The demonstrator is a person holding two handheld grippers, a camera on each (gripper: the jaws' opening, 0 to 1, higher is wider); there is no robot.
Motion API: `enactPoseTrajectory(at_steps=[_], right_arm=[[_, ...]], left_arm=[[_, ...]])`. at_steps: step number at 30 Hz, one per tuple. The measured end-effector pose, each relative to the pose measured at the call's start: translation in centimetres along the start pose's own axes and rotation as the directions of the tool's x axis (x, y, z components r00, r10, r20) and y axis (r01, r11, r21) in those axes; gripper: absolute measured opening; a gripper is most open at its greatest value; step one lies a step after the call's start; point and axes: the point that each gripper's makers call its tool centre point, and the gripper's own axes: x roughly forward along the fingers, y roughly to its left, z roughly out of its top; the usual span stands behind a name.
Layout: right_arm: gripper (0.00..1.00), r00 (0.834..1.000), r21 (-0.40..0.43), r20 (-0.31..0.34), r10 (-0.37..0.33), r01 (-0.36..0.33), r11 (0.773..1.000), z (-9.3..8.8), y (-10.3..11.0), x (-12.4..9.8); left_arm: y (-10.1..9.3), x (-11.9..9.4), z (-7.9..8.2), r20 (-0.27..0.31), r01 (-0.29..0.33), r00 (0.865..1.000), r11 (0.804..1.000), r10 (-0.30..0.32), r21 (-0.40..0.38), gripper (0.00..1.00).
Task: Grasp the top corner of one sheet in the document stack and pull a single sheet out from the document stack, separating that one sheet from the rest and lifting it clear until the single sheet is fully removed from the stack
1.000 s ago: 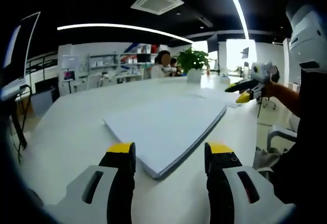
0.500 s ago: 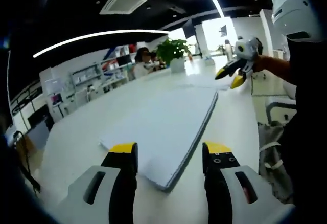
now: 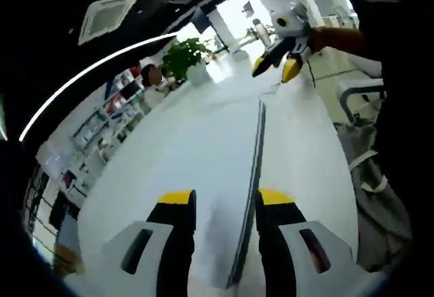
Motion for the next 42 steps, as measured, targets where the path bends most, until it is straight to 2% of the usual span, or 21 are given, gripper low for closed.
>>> enactPoseTrajectory(at_steps=[2, 6, 13, 23, 37, 40, 42], right_arm=[[0.46, 1.000, 0.004, 0.007, 0.000, 0.000, 1.000, 0.1, 0.0, 0.0], [0.46, 1.000, 0.004, 0.020, -0.006, 0.006, 1.000, 0.4, -0.1, 0.0], [0.46, 1.000, 0.004, 0.023, -0.012, 0.012, 1.000, 0.3, -0.2, 0.2], [0.45, 1.000, 0.001, 0.023, -0.013, 0.013, 1.000, 0.4, -0.3, 0.2], [0.45, 1.000, -0.003, 0.013, -0.008, 0.008, 1.000, 0.2, -0.2, 0.0], [0.45, 1.000, -0.002, 0.013, -0.008, 0.008, 1.000, 0.3, -0.2, 0.1], [0.45, 1.000, -0.004, 0.012, -0.008, 0.008, 1.000, 0.3, -0.2, 0.1]], left_arm=[[-0.4, 0.7, -0.1, -0.033, 0.028, 0.999, 0.999, -0.027, 0.035, 0.32], [-1.3, 1.3, -0.1, -0.048, 0.101, 0.994, 0.995, -0.100, 0.015, 0.31], [-1.6, 1.8, -1.2, -0.107, 0.144, 0.984, 0.989, -0.146, -0.025, 0.27], [-1.4, 1.7, -1.4, -0.128, 0.145, 0.981, 0.989, -0.144, -0.003, 0.22], [-1.7, 1.6, -1.2, -0.112, 0.128, 0.986, 0.992, -0.125, 0.023, 0.16], [-1.7, 1.6, -1.2, -0.112, 0.139, 0.984, 0.990, -0.136, 0.024, 0.17], [-1.7, 1.6, -1.2, -0.099, 0.163, 0.982, 0.987, -0.162, -0.006, 0.18]])
